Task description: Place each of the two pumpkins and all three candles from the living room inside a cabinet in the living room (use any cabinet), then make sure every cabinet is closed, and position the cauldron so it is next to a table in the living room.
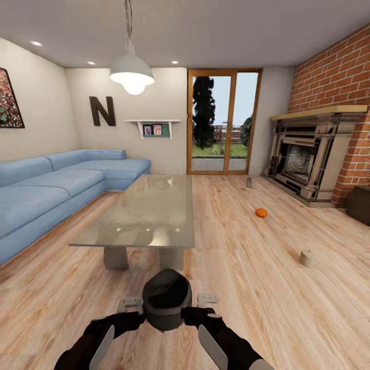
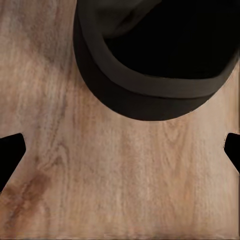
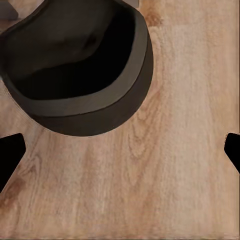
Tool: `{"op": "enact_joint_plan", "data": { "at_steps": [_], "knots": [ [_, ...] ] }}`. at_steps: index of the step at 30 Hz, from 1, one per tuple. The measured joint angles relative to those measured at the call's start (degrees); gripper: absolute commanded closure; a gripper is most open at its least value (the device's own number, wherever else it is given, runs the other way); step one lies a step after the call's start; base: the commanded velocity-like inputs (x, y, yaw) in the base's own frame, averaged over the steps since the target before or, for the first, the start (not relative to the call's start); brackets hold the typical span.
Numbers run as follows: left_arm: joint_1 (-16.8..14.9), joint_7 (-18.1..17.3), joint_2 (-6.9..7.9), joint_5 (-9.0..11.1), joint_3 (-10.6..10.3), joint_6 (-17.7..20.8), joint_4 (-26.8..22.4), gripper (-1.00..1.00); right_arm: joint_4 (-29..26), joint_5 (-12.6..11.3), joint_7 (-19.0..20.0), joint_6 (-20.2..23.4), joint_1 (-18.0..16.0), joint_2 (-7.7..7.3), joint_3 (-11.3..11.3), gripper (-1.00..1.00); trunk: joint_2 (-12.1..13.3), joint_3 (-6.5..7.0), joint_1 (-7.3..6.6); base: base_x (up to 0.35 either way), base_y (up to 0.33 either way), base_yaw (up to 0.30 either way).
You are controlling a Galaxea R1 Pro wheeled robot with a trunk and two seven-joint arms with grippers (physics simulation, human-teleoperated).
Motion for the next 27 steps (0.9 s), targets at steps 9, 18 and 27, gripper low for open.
{"op": "enact_joint_plan", "data": {
  "at_steps": [9,18,27],
  "knots": [
    [0.0,0.0,0.00,0.0,0.0,0.0,0.0,-1.00,-2.5,0.0,-0.2,-0.6,0.0,0.00,0.0,-1.00,0.1,2.00,-0.24,-0.279,0.000,0.000],
    [0.0,0.0,-0.05,0.0,0.0,0.0,0.0,-1.00,-3.3,0.0,-0.5,-0.2,0.0,0.00,0.0,-1.00,0.2,3.99,-0.47,-0.267,0.000,0.000],
    [0.0,-0.3,0.09,0.0,0.0,0.2,-1.2,-1.00,-3.2,-0.1,-0.7,0.0,0.0,0.00,-0.3,-1.00,2.7,5.74,-1.86,-0.265,0.000,0.000]
  ]
}}
